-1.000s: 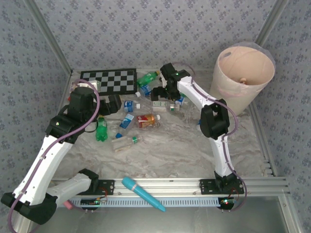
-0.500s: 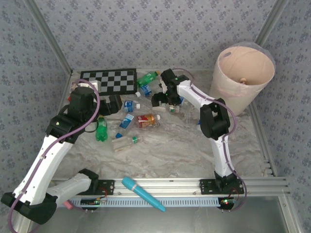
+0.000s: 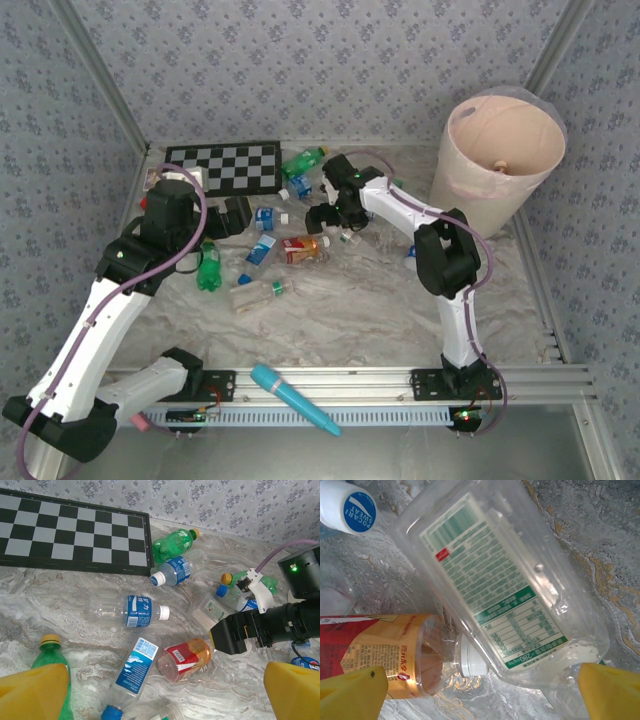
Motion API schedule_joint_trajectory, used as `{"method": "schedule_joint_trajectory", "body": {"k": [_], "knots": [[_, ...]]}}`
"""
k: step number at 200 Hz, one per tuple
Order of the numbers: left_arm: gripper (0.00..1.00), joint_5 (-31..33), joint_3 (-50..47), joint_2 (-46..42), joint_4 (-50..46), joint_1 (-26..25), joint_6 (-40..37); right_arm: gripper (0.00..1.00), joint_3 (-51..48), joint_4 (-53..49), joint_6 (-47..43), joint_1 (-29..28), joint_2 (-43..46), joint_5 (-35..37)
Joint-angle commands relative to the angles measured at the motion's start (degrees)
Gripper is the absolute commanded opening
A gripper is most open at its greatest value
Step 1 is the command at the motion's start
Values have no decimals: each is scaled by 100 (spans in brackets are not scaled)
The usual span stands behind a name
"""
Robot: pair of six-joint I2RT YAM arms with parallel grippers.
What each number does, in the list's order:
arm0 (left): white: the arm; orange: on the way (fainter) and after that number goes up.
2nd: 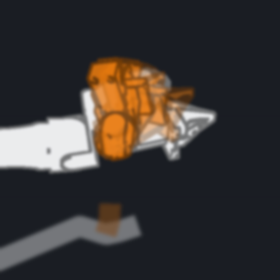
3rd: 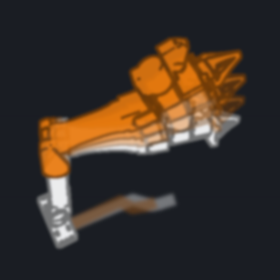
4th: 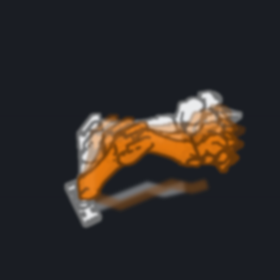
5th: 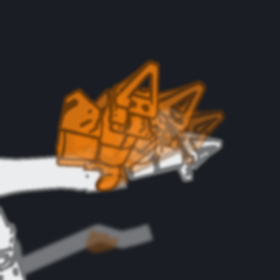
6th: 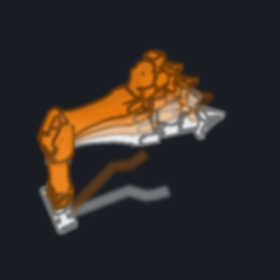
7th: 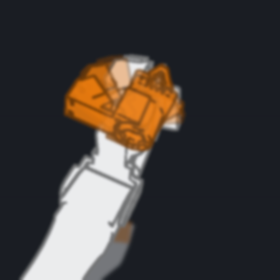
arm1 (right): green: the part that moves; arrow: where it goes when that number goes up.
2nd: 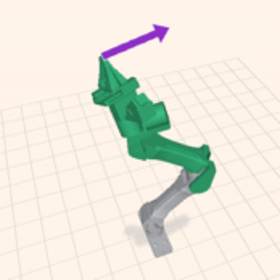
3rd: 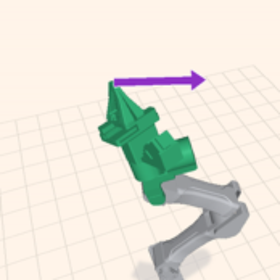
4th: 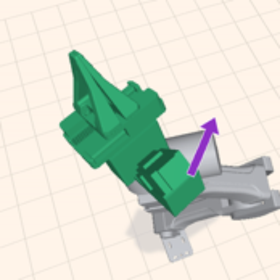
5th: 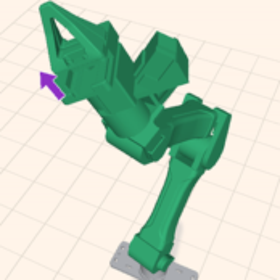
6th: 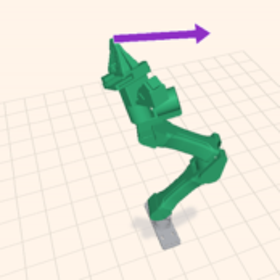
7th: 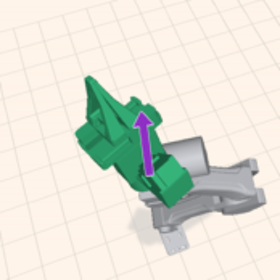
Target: Put the plastic bottles in the bin
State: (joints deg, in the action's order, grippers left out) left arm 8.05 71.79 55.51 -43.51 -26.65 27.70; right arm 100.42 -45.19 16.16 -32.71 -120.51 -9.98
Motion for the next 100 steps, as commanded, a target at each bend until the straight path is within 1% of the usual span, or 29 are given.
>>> {"method": "schedule_joint_trajectory", "body": {"k": [1, 34, 74, 100], "knots": [[100, -132, -32, -99, 94, 20, -2, 99, 35, -299, -157, -34, 167, 315], [100, -98, -51, -161, 64, 20, -27, 99, -144, -435, -201, 14, 269, 469], [100, -71, -103, -180, 85, 24, -11, 100, -555, -261, -313, 88, 478, 376], [100, -113, -77, -110, 126, 20, -2, 88, -743, -130, -449, 117, 449, 330]]}}
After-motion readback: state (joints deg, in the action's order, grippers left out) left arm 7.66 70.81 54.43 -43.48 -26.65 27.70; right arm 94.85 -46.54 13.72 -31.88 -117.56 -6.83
